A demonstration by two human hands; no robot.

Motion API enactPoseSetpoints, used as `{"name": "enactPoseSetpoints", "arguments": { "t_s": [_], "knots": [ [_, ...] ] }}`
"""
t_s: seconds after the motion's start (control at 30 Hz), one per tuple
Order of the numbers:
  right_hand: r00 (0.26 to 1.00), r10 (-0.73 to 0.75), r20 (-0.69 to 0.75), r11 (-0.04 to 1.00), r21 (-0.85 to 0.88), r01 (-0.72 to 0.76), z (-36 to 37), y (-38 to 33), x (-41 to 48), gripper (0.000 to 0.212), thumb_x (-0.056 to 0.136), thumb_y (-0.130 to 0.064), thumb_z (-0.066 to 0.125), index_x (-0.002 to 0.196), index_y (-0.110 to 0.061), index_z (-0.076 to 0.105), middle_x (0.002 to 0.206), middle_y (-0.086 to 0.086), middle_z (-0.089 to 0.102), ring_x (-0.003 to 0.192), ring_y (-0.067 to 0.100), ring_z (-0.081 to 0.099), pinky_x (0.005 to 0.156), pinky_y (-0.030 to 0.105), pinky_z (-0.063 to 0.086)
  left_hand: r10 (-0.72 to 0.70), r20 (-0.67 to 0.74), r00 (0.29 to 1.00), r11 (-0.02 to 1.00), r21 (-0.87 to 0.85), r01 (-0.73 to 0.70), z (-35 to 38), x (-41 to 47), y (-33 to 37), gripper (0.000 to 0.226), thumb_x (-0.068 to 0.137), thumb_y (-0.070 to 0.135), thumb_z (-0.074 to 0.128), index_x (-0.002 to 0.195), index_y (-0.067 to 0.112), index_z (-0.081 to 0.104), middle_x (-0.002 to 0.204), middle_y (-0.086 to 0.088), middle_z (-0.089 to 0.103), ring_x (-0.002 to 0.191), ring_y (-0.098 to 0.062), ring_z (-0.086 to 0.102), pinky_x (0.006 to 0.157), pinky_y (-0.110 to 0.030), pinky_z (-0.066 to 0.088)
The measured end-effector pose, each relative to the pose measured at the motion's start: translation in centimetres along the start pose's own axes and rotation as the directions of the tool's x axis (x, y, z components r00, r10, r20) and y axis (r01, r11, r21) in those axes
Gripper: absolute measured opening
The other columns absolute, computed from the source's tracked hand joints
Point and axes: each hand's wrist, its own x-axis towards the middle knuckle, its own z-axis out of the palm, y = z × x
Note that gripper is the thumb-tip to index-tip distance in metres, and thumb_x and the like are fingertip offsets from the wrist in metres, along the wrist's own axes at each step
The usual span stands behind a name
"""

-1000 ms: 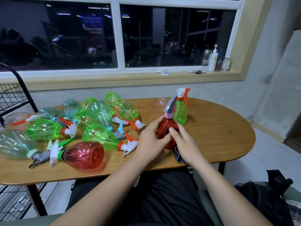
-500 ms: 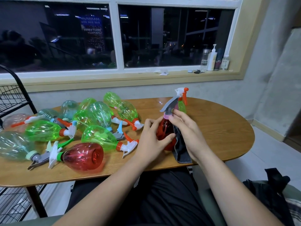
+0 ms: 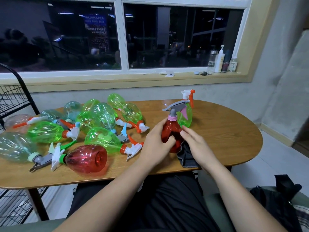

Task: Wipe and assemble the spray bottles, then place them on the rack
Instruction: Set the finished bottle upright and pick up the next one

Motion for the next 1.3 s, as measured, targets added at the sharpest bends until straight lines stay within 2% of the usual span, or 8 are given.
{"name": "enactPoseSetpoints", "arguments": {
  "t_s": [0.1,0.2,0.3,0.47,0.7,0.97,1.17,1.3],
  "knots": [
    [0.999,-0.046,-0.009,0.999,-0.014,0.046,0.2,-0.1,-0.2,0.054,0.108,-0.040,0.059,0.160,-0.026,0.048,0.147,-0.023,0.054,0.115,-0.031,0.045,0.100,0.003,0.038,0.046,-0.001,0.999,0.997,0.067,-0.046,0.0,0.1,-0.3,0.072,0.090,0.044,0.078,0.155,0.037,0.047,0.129,0.016,0.056,0.120,0.005,0.055,0.101,-0.014,0.046],
    [0.999,-0.028,-0.019,0.997,0.074,0.029,0.4,-1.5,-0.3,0.051,0.107,-0.038,0.061,0.156,-0.026,0.053,0.139,-0.028,0.058,0.124,-0.021,0.050,0.122,0.029,0.039,0.054,-0.024,0.998,0.994,0.091,-0.051,0.0,0.1,-0.6,0.075,0.089,0.047,0.081,0.156,0.036,0.048,0.120,0.011,0.046,0.117,0.006,0.051,0.093,-0.005,0.041],
    [0.999,-0.028,-0.022,0.986,0.163,0.032,0.4,-3.3,-0.1,0.051,0.101,-0.039,0.068,0.149,-0.024,0.061,0.144,-0.015,0.066,0.136,-0.001,0.057,0.124,0.041,0.039,0.031,-0.026,0.999,0.997,0.077,-0.029,0.0,0.2,-0.8,0.077,0.088,0.046,0.080,0.157,0.039,0.047,0.117,0.013,0.051,0.113,0.001,0.057,0.095,-0.017,0.050],
    [0.995,-0.097,-0.002,0.978,0.188,0.096,0.5,-3.4,0.1,0.042,0.107,-0.009,0.060,0.144,-0.028,0.056,0.146,-0.011,0.064,0.139,-0.001,0.054,0.121,0.029,0.042,0.009,-0.002,1.000,0.999,0.042,-0.008,0.0,0.1,-0.4,0.076,0.087,0.032,0.078,0.157,0.036,0.048,0.135,0.019,0.066,0.121,0.006,0.060,0.103,-0.020,0.051],
    [0.997,-0.043,0.066,0.996,0.080,0.038,0.8,-1.1,-1.2,0.064,0.098,-0.039,0.072,0.157,-0.030,0.050,0.150,-0.017,0.061,0.141,0.002,0.053,0.123,0.042,0.039,-0.026,0.013,1.000,1.000,-0.007,0.026,-0.1,0.0,-0.1,0.067,0.091,0.036,0.072,0.152,0.041,0.048,0.129,0.018,0.069,0.117,0.005,0.064,0.101,-0.030,0.057],
    [0.989,0.049,0.140,0.961,0.264,-0.085,-0.1,-1.5,-0.4,0.054,0.101,-0.028,0.070,0.153,-0.025,0.054,0.143,-0.007,0.068,0.135,0.005,0.061,0.103,0.022,0.051,0.012,-0.003,1.000,0.999,0.046,-0.012,0.0,0.2,-0.8,0.075,0.085,0.058,0.081,0.151,0.036,0.052,0.130,0.014,0.050,0.124,0.000,0.055,0.104,-0.031,0.055],
    [0.997,-0.052,0.061,0.899,0.437,0.020,-0.5,-3.5,-0.1,0.060,0.097,-0.024,0.073,0.153,-0.018,0.052,0.143,0.006,0.069,0.137,0.021,0.062,0.123,0.050,0.040,0.014,0.001,1.000,0.997,0.073,-0.014,0.1,0.1,-0.5,0.075,0.085,0.051,0.077,0.154,0.038,0.051,0.118,0.017,0.056,0.116,-0.001,0.058,0.100,-0.031,0.055],
    [0.986,-0.165,0.022,0.952,0.266,0.153,0.1,-4.2,-0.7,0.051,0.103,-0.015,0.068,0.153,-0.017,0.053,0.145,0.001,0.067,0.139,0.019,0.060,0.122,0.053,0.041,0.005,0.015,1.000,1.000,0.017,-0.006,0.1,-0.1,-0.2,0.072,0.087,0.040,0.079,0.154,0.037,0.052,0.134,0.020,0.066,0.123,0.003,0.061,0.104,-0.030,0.055]
  ]
}}
